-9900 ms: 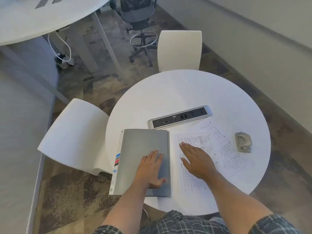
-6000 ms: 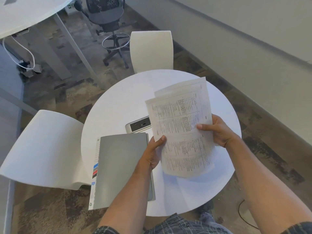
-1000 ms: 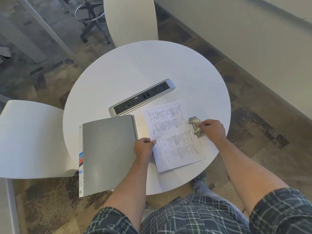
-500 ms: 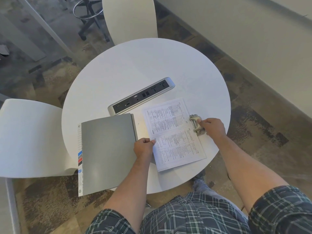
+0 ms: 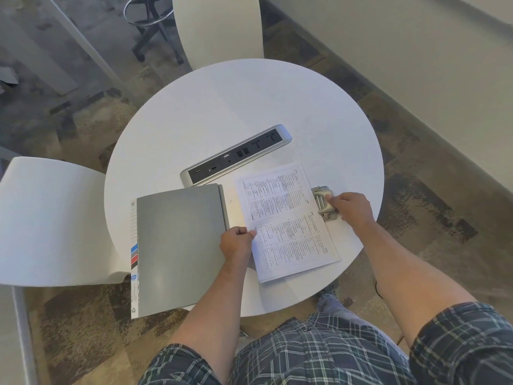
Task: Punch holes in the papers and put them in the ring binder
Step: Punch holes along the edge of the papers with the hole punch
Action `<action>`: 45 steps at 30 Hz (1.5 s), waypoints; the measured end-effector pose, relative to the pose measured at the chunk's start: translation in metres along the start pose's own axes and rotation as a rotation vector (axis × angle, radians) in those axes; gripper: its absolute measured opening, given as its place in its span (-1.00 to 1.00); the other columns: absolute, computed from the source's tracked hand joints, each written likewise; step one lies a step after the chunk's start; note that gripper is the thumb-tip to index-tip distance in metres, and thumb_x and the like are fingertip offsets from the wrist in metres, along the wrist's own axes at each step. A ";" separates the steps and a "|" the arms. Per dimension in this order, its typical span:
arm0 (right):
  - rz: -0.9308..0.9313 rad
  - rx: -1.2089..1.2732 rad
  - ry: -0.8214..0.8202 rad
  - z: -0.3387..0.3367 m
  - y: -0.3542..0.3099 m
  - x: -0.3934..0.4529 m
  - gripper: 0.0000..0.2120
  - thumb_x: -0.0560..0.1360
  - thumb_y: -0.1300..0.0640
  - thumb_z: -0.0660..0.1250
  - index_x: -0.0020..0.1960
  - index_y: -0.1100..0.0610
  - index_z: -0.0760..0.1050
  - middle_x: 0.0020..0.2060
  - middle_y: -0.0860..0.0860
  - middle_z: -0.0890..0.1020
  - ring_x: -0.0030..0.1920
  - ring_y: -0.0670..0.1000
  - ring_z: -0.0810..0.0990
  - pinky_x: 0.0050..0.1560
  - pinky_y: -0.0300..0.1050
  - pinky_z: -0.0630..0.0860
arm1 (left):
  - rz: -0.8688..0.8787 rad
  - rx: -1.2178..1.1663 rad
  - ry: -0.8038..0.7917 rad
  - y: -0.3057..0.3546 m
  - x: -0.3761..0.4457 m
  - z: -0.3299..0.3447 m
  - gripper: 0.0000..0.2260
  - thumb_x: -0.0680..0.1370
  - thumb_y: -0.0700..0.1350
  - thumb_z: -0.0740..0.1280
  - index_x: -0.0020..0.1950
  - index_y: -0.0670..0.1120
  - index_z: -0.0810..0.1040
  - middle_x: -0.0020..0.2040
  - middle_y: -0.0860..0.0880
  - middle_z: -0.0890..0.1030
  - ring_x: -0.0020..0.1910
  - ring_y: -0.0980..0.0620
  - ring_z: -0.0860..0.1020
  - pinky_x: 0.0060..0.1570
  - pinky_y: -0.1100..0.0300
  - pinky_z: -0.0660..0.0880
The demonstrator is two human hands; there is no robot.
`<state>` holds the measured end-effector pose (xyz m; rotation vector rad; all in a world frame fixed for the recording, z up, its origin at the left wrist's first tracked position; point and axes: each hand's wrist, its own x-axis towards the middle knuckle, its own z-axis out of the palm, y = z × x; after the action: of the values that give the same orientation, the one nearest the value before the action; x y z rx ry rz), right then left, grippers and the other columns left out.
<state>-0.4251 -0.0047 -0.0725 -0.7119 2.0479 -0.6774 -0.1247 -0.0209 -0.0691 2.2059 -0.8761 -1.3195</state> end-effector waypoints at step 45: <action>-0.065 0.051 0.053 -0.004 0.000 -0.012 -0.64 0.50 -0.11 0.50 0.14 0.12 0.60 -0.02 0.00 0.69 -0.07 -0.06 0.63 -0.22 -0.16 0.46 | 0.203 0.066 -0.065 0.022 0.004 0.000 -0.80 0.48 -0.20 0.55 -0.27 -0.07 0.58 -0.32 0.03 0.64 -0.34 0.10 0.58 -0.34 0.31 0.45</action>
<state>-0.4225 0.0043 -0.0635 -0.7406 2.0548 -0.7907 -0.1293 -0.0396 -0.0576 2.0684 -1.1504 -1.2869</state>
